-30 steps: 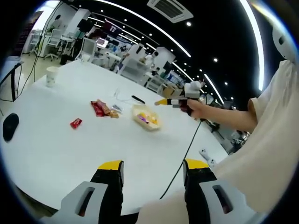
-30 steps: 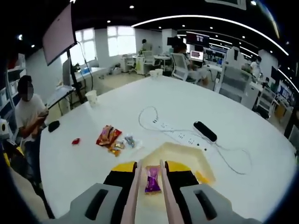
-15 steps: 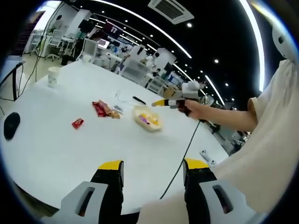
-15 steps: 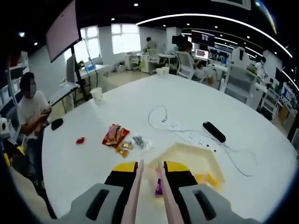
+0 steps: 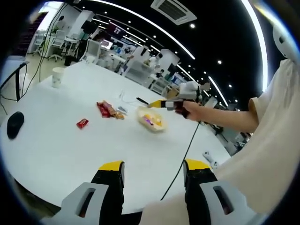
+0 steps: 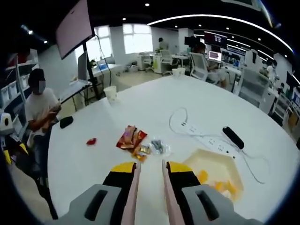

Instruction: Place the target food into the container with the food tongs after gripping and lifting it, then release it inside without dropping or visibly crushing the food.

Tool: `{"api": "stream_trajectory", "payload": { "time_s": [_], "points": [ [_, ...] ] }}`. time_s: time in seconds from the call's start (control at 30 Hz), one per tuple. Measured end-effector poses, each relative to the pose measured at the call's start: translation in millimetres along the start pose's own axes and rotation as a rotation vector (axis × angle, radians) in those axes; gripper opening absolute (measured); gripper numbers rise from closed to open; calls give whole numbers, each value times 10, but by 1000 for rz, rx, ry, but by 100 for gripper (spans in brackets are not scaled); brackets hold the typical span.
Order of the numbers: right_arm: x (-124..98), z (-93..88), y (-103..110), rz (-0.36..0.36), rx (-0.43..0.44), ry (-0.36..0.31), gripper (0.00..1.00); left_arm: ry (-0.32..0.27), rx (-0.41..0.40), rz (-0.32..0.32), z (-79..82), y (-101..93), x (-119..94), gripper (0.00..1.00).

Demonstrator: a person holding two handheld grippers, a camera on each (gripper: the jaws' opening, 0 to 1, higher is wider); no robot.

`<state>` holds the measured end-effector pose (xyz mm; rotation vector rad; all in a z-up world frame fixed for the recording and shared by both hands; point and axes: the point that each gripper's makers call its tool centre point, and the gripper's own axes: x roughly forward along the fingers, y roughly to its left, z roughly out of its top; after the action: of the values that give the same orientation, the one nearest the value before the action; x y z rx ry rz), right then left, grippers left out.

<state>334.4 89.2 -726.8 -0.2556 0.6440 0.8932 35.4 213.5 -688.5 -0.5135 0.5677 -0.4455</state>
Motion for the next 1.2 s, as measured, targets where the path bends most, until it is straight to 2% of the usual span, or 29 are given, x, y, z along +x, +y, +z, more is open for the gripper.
{"api": "stream_trajectory", "payload": {
  "time_s": [0.4, 0.67, 1.0, 1.2],
  "points": [
    [162, 12, 187, 47, -5, 6, 25, 1, -16, 13, -17, 63, -18, 49],
    [277, -4, 324, 82, -37, 35, 26, 4, -25, 7, -25, 80, 14, 49],
    [451, -59, 573, 150, 5, 67, 28, 0, -35, 15, -17, 148, 0, 49],
    [506, -9, 763, 193, 32, 48, 28, -3, -39, 15, -17, 159, 1, 49]
  ]
}}
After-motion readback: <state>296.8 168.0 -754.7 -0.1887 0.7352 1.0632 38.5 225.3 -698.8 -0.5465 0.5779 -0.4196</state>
